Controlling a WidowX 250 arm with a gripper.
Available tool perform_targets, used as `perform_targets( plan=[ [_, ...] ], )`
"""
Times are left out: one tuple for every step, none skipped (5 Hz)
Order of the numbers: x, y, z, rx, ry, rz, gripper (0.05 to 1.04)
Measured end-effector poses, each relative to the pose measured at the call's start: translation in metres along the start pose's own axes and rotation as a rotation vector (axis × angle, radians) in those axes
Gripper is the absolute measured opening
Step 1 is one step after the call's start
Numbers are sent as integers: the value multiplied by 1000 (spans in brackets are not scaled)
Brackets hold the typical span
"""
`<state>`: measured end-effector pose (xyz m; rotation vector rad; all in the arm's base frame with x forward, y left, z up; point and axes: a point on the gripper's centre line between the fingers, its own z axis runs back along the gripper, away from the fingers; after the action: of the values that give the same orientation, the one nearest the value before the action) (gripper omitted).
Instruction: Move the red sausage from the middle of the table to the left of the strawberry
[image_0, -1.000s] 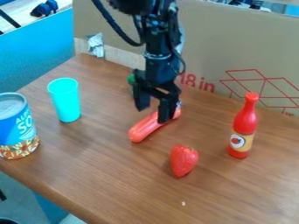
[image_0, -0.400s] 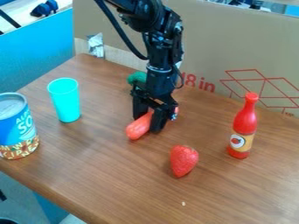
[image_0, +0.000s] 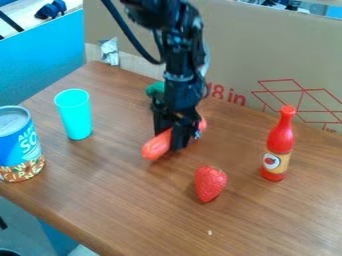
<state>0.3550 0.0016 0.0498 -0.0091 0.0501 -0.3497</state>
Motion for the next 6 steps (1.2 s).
perform_targets(
  plan=[
    [-20, 3, 29, 48, -53, -34, 568],
    [-57, 3, 40, 79, -33, -48, 569],
    [-96, 12, 24, 81, 70, -24, 569],
    [-119, 12, -5, 66, 220, -42, 568],
    [-126, 12, -17, 66, 251, -66, 568],
    [-128, 7, -33, 45, 222, -120, 568]
  ],
)
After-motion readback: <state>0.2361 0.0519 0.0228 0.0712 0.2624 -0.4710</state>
